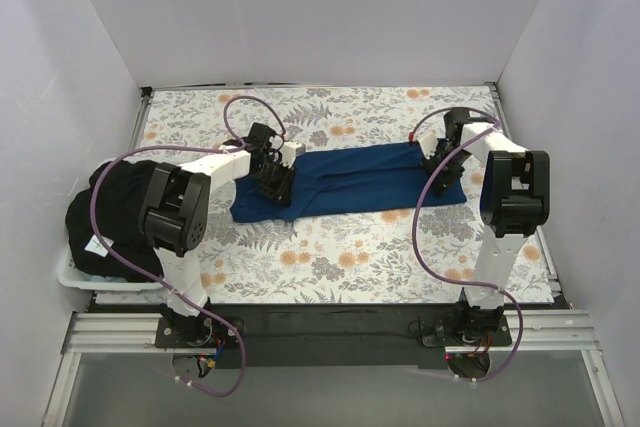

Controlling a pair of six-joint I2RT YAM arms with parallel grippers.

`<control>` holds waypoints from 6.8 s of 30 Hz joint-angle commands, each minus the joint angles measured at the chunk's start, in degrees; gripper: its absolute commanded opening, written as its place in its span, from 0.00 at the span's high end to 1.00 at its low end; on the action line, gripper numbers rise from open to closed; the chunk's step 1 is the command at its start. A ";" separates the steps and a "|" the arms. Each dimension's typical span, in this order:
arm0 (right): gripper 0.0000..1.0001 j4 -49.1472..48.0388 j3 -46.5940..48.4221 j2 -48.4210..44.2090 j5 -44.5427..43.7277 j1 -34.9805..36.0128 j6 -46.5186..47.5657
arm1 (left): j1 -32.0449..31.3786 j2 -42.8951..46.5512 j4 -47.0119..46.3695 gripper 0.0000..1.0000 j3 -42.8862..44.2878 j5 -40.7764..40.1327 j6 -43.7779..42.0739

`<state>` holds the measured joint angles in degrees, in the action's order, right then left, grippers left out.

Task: Fold and stack the t-shirts
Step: Fold the tshirt

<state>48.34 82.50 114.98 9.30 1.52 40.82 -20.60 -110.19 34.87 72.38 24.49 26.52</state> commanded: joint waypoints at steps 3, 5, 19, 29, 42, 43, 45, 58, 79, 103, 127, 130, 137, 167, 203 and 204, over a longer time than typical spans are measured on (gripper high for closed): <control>0.71 -2.72 -8.38 -2.91 -4.90 -0.55 1.01 | -1.72 4.10 0.11 0.83 -7.94 -1.38 0.72; 0.71 -2.63 -10.24 -5.19 -5.69 -0.99 1.89 | -3.56 6.29 0.20 0.83 -10.58 -0.42 1.33; 0.61 4.23 -9.20 -28.39 13.02 13.05 -3.10 | 6.59 23.80 12.31 0.67 -7.44 15.22 -1.99; 0.50 -14.92 -9.73 -27.10 6.80 44.31 -12.95 | 20.51 18.35 27.17 0.66 -9.10 14.19 -10.09; 0.43 -24.16 -4.19 -11.72 -7.36 66.42 -12.96 | 24.64 12.99 28.68 0.56 -11.12 12.34 -8.60; 0.43 -24.43 -4.10 -11.36 -7.98 66.77 -12.70 | 24.64 12.72 28.32 0.55 -11.12 12.25 -8.42; 0.43 -24.95 -3.84 -10.31 -8.86 67.74 -12.43 | 24.64 12.37 27.44 0.55 -10.86 12.25 -7.81; 0.39 -27.33 -4.98 -6.96 -17.73 68.62 -8.65 | 24.64 11.05 26.12 0.51 -9.98 12.95 -7.10; 0.96 -26.64 -5.68 -12.15 -16.61 68.44 -6.81 | 22.71 12.55 23.49 0.51 -11.12 12.69 -5.35; 0.40 -28.82 -10.69 -8.46 -19.92 70.20 -3.38 | 22.18 11.93 23.14 0.50 -10.42 13.48 -4.64; 0.99 -30.32 -8.85 -13.99 -23.71 70.02 -3.73 | 22.27 12.99 22.96 0.50 -10.85 13.21 -3.76; 0.99 -30.32 -7.27 -14.69 -23.54 68.80 -3.82 | 22.18 13.25 23.14 0.50 -10.68 13.13 -3.67; 0.99 -30.41 -4.63 -14.17 -23.63 64.76 -2.76 | 22.27 13.25 22.70 0.49 -10.68 13.13 -3.15; 0.99 -30.32 0.38 -10.13 -16.60 53.85 -11.46 | 24.99 30.64 5.65 0.53 -18.94 29.72 -5.15; 0.57 -33.31 -5.95 -9.68 -20.55 44.80 -11.64 | 18.40 32.94 -2.26 0.59 -23.95 17.44 -11.94; 0.57 -33.22 -5.69 -10.03 -20.64 44.54 -11.55 | 17.88 32.24 -2.27 0.59 -23.78 16.82 -11.24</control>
<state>16.64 75.94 107.94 -9.15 46.68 28.77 -1.80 -77.60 34.00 47.62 42.65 13.87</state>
